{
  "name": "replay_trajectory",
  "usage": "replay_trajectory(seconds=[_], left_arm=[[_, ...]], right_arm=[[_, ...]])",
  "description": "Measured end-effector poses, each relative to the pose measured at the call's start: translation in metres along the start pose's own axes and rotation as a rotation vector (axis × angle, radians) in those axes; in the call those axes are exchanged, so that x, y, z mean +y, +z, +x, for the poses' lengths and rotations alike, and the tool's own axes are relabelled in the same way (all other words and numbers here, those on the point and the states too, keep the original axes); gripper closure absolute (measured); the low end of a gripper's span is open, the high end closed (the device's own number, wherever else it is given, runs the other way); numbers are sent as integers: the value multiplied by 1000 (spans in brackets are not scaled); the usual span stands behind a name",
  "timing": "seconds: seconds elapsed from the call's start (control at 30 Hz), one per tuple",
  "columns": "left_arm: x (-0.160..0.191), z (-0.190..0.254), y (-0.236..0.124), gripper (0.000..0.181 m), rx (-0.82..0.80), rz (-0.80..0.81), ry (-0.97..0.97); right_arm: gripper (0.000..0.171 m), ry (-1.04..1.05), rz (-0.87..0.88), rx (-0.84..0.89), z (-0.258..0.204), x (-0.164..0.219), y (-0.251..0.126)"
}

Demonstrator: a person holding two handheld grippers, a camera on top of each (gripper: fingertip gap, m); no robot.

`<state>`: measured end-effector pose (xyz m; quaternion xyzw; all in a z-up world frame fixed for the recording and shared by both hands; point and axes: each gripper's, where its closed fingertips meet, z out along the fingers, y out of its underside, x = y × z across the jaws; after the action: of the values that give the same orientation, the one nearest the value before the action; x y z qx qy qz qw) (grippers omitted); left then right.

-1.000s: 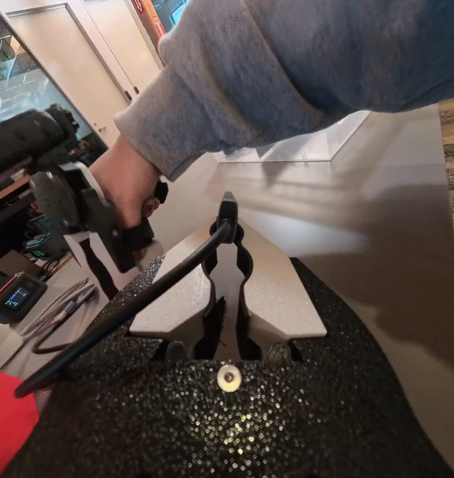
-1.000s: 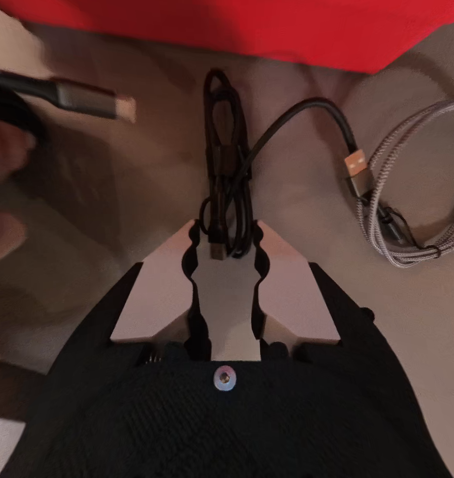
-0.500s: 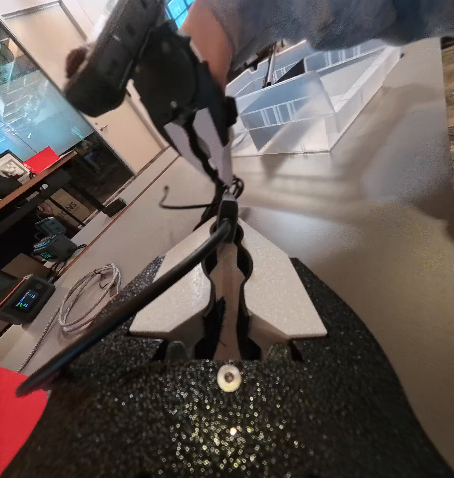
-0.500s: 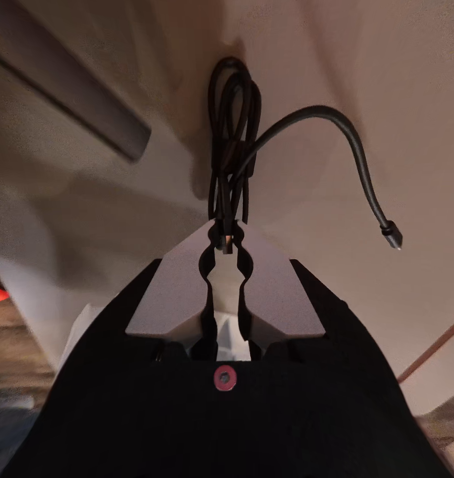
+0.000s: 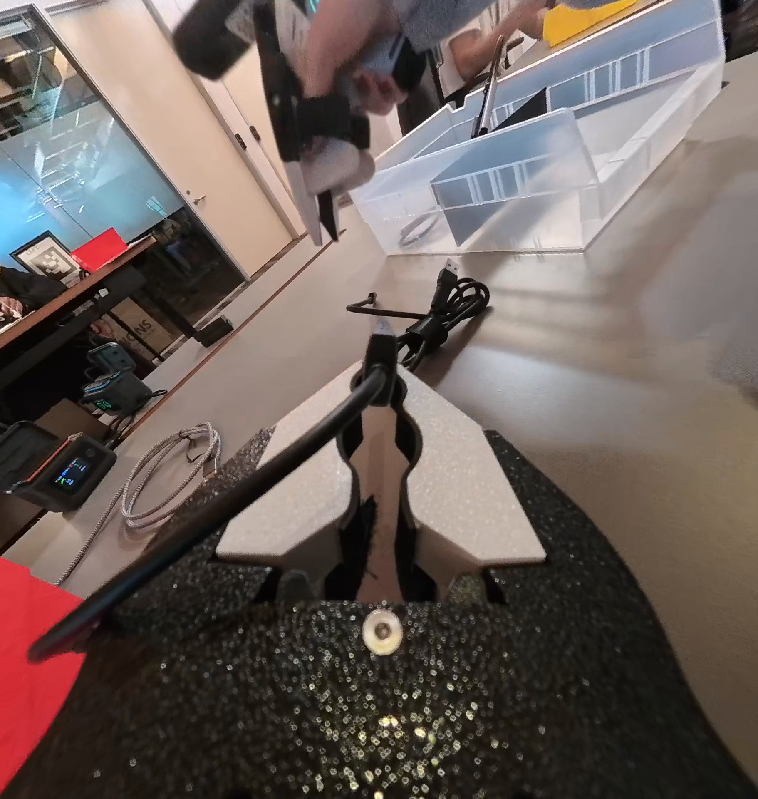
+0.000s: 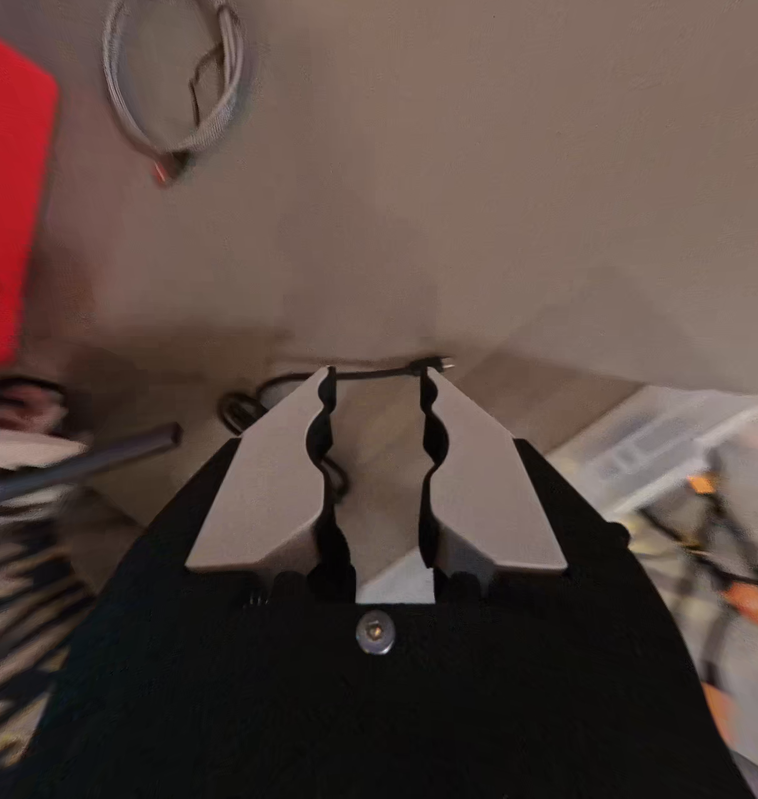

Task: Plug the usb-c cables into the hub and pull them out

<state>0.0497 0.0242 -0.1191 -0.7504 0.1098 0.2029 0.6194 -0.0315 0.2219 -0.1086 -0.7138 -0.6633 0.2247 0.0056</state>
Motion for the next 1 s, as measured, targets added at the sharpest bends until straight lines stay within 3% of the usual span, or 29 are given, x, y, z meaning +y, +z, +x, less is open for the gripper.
replay_trajectory(seconds=[0.03, 0.13, 0.27, 0.4, 0.53, 0.6, 0.7, 0.77, 0.93, 1.0], left_arm=[[0, -1, -1, 175, -2, -2, 0], [-3, -6, -4, 175, -16, 7, -6], [-6, -16, -7, 175, -68, 32, -26], [-8, -18, -9, 175, -80, 37, -35], [-10, -14, -8, 175, -67, 39, -20], [-10, -12, -8, 175, -54, 38, -20], [-10, -11, -7, 175, -47, 32, -20], [-10, -13, -7, 175, -55, 31, -30], [6, -35, -10, 175, -135, -36, -170], [13, -46, -14, 175, -172, -49, -246]], right_arm=[[130, 96, -18, -53, -2, 2, 8], [124, 268, -138, -108, -3, 18, 31], [144, 254, -203, 14, 15, 28, 46], [140, 293, -267, -2, 12, 41, 53], [138, 382, -233, -35, 16, 38, 59], [127, 423, -191, -47, 19, 32, 62], [134, 412, -146, -45, 24, 25, 64], [154, 329, -127, -28, 22, 21, 65], [158, -76, -40, -33, -12, 4, 63], [159, -321, 2, 55, -26, 2, 57]])
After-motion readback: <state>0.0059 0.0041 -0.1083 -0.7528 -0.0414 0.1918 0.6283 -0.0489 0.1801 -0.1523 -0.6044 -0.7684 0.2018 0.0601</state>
